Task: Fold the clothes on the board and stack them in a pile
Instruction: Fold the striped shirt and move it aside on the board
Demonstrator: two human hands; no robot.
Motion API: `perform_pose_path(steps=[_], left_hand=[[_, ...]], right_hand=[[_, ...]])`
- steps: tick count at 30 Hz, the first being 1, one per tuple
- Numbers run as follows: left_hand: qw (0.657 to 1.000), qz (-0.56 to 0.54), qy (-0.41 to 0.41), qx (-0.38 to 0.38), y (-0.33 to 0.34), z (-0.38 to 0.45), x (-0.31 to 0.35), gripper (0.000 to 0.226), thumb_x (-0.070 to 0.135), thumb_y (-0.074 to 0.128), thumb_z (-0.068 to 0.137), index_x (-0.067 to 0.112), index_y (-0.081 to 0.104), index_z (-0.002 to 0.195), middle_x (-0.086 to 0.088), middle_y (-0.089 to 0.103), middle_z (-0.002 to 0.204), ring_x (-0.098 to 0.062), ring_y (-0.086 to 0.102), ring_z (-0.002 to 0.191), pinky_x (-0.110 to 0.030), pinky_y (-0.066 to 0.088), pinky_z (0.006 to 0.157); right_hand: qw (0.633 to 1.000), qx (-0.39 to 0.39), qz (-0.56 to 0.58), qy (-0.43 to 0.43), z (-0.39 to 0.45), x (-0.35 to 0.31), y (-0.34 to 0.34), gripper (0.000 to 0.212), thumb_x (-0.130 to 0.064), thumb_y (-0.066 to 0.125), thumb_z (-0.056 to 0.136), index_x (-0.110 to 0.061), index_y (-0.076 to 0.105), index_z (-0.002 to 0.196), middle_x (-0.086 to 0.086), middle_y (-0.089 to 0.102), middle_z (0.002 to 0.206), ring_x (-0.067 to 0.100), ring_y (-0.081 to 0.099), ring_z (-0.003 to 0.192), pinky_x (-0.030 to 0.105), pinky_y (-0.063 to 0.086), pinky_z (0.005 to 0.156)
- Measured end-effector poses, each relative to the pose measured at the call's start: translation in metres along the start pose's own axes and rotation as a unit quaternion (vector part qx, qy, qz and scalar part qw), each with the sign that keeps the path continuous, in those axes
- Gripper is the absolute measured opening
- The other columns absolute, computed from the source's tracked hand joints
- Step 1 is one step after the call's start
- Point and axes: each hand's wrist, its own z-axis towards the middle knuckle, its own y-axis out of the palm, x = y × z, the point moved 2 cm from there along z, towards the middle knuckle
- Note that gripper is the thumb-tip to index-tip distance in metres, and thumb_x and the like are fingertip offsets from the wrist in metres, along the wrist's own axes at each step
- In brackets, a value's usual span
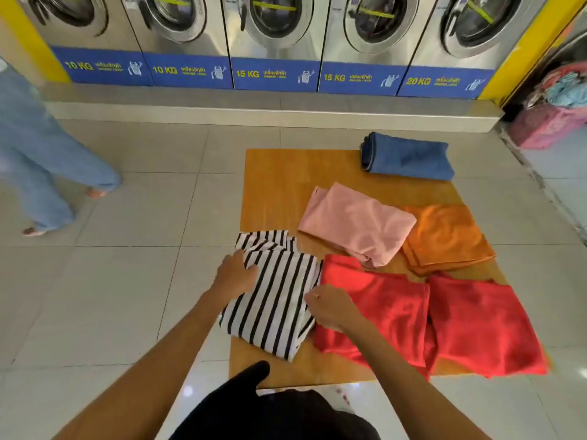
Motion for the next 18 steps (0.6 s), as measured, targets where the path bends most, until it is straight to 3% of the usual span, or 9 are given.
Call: perform_pose_path(steps=[3, 5, 7, 10, 12, 14, 18], left_hand=[[0.997, -0.067, -0.043, -0.012, 0.027, 0.011, -0.028, 0.075, 0.045, 0.048, 0.077, 0.019, 0.034, 0.146, -0.009, 0.047, 0.144, -0.031, 0.049, 0.129, -0.047, 0.042, 0.108], [0.996, -0.077, -0.048, 0.006, 0.034, -0.005, -0.027, 0.075, 0.045, 0.051, 0.077, 0.020, 0.032, 0.146, -0.010, 0.047, 0.143, -0.032, 0.048, 0.129, -0.049, 0.044, 0.106], [0.995, -0.066, -0.050, 0.054, 0.031, -0.018, -0.022, 0.072, 0.046, 0.054, 0.080, 0.016, 0.036, 0.143, -0.013, 0.048, 0.138, -0.034, 0.047, 0.126, -0.050, 0.046, 0.102], [0.992, -0.051, -0.063, 0.101, 0.026, -0.027, -0.016, 0.068, 0.041, 0.059, 0.086, 0.011, 0.036, 0.143, -0.017, 0.046, 0.135, -0.036, 0.045, 0.125, -0.048, 0.044, 0.101], [0.990, -0.059, -0.057, 0.116, 0.028, -0.029, -0.014, 0.069, 0.040, 0.061, 0.087, 0.010, 0.035, 0.143, -0.018, 0.047, 0.135, -0.036, 0.047, 0.124, -0.047, 0.045, 0.100], [0.988, -0.100, -0.062, 0.104, 0.030, -0.028, -0.014, 0.071, 0.043, 0.063, 0.087, 0.007, 0.034, 0.141, -0.017, 0.051, 0.135, -0.035, 0.053, 0.121, -0.047, 0.048, 0.098], [0.964, -0.229, -0.124, 0.052, 0.022, -0.021, -0.017, 0.086, 0.060, 0.066, 0.080, 0.008, 0.037, 0.142, -0.013, 0.054, 0.137, -0.032, 0.055, 0.122, -0.045, 0.048, 0.099]], right_hand=[[0.994, 0.066, 0.031, 0.082, 0.000, 0.011, 0.021, 0.034, -0.034, 0.041, 0.090, -0.017, 0.045, 0.061, 0.005, 0.064, 0.069, 0.028, 0.064, 0.065, 0.032, 0.051, 0.061], [0.988, 0.040, 0.068, 0.134, -0.003, 0.012, 0.029, 0.040, -0.046, 0.039, 0.087, -0.014, 0.058, 0.072, 0.009, 0.073, 0.073, 0.032, 0.072, 0.070, 0.039, 0.062, 0.070], [0.984, 0.038, 0.071, 0.158, -0.005, 0.006, 0.029, 0.050, -0.052, 0.040, 0.089, -0.009, 0.066, 0.088, 0.011, 0.076, 0.083, 0.033, 0.074, 0.077, 0.040, 0.063, 0.074], [0.980, 0.053, 0.078, 0.174, -0.008, -0.005, 0.032, 0.055, -0.055, 0.047, 0.094, -0.006, 0.054, 0.118, 0.010, 0.067, 0.110, 0.034, 0.068, 0.102, 0.035, 0.051, 0.078], [0.979, 0.040, 0.119, 0.159, -0.011, -0.013, 0.041, 0.057, -0.052, 0.052, 0.094, -0.008, 0.042, 0.128, 0.014, 0.061, 0.118, 0.035, 0.065, 0.105, 0.039, 0.052, 0.080], [0.969, 0.076, 0.186, 0.145, -0.013, -0.017, 0.045, 0.056, -0.046, 0.058, 0.093, -0.012, 0.038, 0.133, 0.014, 0.059, 0.122, 0.031, 0.062, 0.105, 0.041, 0.053, 0.086], [0.902, 0.135, 0.355, 0.205, -0.010, -0.016, 0.034, 0.069, -0.050, 0.071, 0.086, -0.015, 0.040, 0.137, 0.002, 0.061, 0.121, 0.020, 0.062, 0.105, 0.035, 0.053, 0.086]])
